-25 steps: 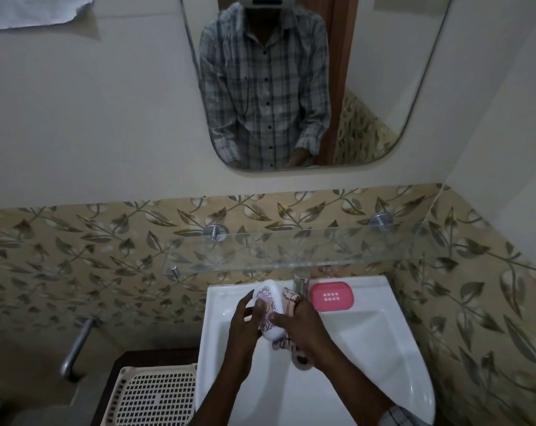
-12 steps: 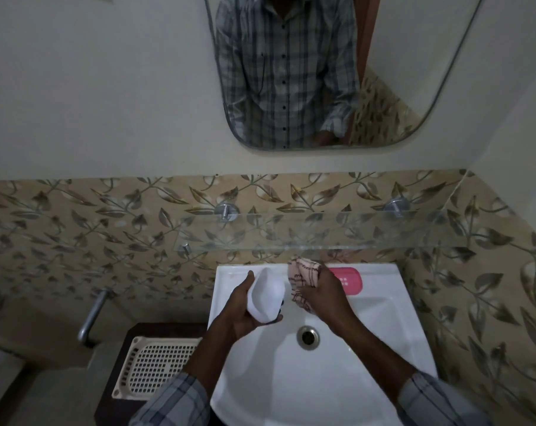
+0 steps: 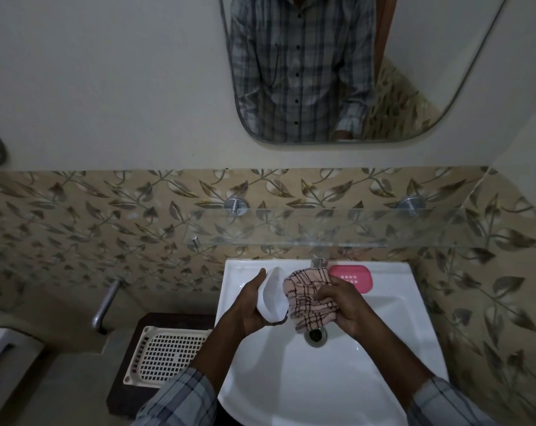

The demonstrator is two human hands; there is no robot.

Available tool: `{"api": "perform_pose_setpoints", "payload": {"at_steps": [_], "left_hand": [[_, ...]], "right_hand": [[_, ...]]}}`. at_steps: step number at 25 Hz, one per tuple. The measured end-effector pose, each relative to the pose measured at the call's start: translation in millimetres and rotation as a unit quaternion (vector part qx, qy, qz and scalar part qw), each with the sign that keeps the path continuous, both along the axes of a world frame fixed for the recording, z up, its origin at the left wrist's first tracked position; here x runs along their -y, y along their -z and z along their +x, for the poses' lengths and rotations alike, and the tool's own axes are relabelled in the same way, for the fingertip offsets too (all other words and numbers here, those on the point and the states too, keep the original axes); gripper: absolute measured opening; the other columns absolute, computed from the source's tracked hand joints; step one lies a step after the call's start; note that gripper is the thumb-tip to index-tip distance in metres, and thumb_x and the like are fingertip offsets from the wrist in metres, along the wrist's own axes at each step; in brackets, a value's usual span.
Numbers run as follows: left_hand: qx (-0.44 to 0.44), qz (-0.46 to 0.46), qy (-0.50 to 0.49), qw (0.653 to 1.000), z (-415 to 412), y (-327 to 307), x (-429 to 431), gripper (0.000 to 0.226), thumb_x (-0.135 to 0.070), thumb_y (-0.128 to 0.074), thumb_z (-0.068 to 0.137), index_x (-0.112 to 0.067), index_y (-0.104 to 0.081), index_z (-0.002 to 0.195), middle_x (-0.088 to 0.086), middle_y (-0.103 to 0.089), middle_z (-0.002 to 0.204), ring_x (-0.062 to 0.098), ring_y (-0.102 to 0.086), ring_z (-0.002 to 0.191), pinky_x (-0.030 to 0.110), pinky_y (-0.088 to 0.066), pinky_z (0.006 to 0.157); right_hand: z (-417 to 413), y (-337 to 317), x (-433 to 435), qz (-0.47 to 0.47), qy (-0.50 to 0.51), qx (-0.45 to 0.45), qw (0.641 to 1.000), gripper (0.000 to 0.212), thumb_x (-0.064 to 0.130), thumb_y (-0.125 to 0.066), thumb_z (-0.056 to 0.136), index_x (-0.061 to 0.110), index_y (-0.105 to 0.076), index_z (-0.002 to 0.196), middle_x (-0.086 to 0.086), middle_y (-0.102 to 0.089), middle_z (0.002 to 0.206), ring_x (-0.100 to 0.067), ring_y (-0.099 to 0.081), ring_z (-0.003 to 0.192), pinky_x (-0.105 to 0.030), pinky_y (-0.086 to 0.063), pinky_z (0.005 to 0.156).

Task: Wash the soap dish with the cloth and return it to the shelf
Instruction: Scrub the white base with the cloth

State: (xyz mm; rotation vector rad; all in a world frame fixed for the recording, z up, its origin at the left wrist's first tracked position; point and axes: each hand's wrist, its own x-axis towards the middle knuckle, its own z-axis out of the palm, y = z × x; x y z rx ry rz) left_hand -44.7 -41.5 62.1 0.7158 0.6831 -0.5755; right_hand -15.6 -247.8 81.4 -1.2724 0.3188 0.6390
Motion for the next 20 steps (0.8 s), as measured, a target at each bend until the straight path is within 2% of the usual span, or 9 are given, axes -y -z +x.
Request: {"api": "perform_pose_setpoints", "payload": {"at_steps": [2,4,6,8,11,14,16,18,20], "left_hand": [[-0.006,0.022,-0.001,1.000,0.3,5.7,-0.4,0.060,-0.059,-0.055,0.089,-0.010,-0.060,0.122,0.019,-0.064,0.107,0.032,-0.058,0.092,0.044,-0.047,0.082],[0.004,0.033,0.006,0.999,2.5,6.6,2.5,0.063,-0.060,-0.054,0.089,-0.009,-0.059,0.126,0.021,-0.063,0.109,0.034,-0.059,0.093,0.046,-0.049,0.081],[0.011,0.013,0.009,1.000,5.4,6.6,9.5,0.065,-0.059,-0.045,0.094,-0.007,-0.058,0.130,0.022,-0.064,0.115,0.035,-0.060,0.100,0.049,-0.048,0.086],[0.020,-0.001,0.026,0.999,6.6,5.8,11.7,0.064,-0.056,-0.039,0.096,-0.003,-0.065,0.121,0.021,-0.069,0.112,0.035,-0.064,0.100,0.048,-0.048,0.087],[0.022,-0.008,0.051,0.998,1.0,7.5,7.1,0.060,-0.051,-0.040,0.094,0.000,-0.068,0.107,0.021,-0.073,0.096,0.034,-0.065,0.089,0.044,-0.051,0.080],[0.020,-0.017,0.058,0.998,-3.1,11.6,10.1,0.053,-0.047,-0.049,0.086,0.000,-0.072,0.092,0.019,-0.070,0.088,0.029,-0.065,0.080,0.037,-0.051,0.078],[0.020,-0.011,0.065,0.998,-1.3,13.3,12.9,0.049,-0.045,-0.051,0.088,-0.001,-0.070,0.099,0.017,-0.069,0.093,0.029,-0.064,0.086,0.038,-0.047,0.084],[0.024,-0.026,0.060,0.998,2.9,7.8,12.6,0.045,-0.040,-0.051,0.091,-0.002,-0.071,0.101,0.016,-0.071,0.096,0.028,-0.068,0.087,0.037,-0.051,0.085],[0.044,-0.012,0.049,0.998,6.3,-1.5,11.8,0.045,-0.037,-0.046,0.097,-0.003,-0.075,0.102,0.016,-0.074,0.100,0.029,-0.070,0.092,0.040,-0.053,0.086]], "right_hand": [[-1.1,-0.2,-2.2,-0.196,0.037,0.153,0.968,0.045,-0.008,-0.059,0.083,0.009,-0.062,0.124,-0.006,-0.073,0.104,-0.022,-0.071,0.085,-0.029,-0.058,0.070],[-5.8,-1.0,-12.2,-0.353,0.036,0.315,0.880,0.046,0.000,-0.068,0.082,0.026,-0.057,0.117,0.005,-0.069,0.097,-0.014,-0.066,0.079,-0.021,-0.054,0.065],[-15.8,9.0,-26.6,-0.383,-0.069,0.485,0.783,0.044,0.003,-0.066,0.080,0.023,-0.058,0.117,-0.001,-0.070,0.103,-0.020,-0.068,0.088,-0.028,-0.056,0.073],[-22.8,29.5,-23.4,-0.351,-0.214,0.632,0.657,0.057,0.000,-0.064,0.075,0.018,-0.054,0.128,-0.009,-0.065,0.122,-0.028,-0.062,0.112,-0.041,-0.053,0.096],[-9.9,40.2,3.5,-0.316,-0.338,0.689,0.558,0.080,-0.001,-0.057,0.071,0.020,-0.042,0.146,0.000,-0.044,0.152,-0.023,-0.031,0.146,-0.052,-0.018,0.121],[-7.3,44.3,4.5,-0.282,-0.376,0.708,0.527,0.077,-0.008,-0.062,0.080,0.015,-0.038,0.149,-0.004,-0.039,0.156,-0.019,-0.028,0.148,-0.053,-0.033,0.115],[-4.0,41.3,1.2,-0.280,-0.404,0.738,0.463,0.072,-0.009,-0.064,0.083,0.009,-0.039,0.148,-0.011,-0.041,0.154,-0.023,-0.032,0.146,-0.052,-0.036,0.113],[3.4,32.4,4.8,-0.317,-0.386,0.774,0.389,0.048,-0.001,-0.044,0.098,0.004,-0.042,0.146,-0.016,-0.042,0.152,-0.029,-0.034,0.144,-0.050,-0.031,0.117],[3.4,29.9,0.1,-0.410,-0.299,0.778,0.370,0.051,0.004,-0.016,0.103,0.000,-0.052,0.139,-0.019,-0.052,0.144,-0.034,-0.045,0.137,-0.049,-0.037,0.114]]}}
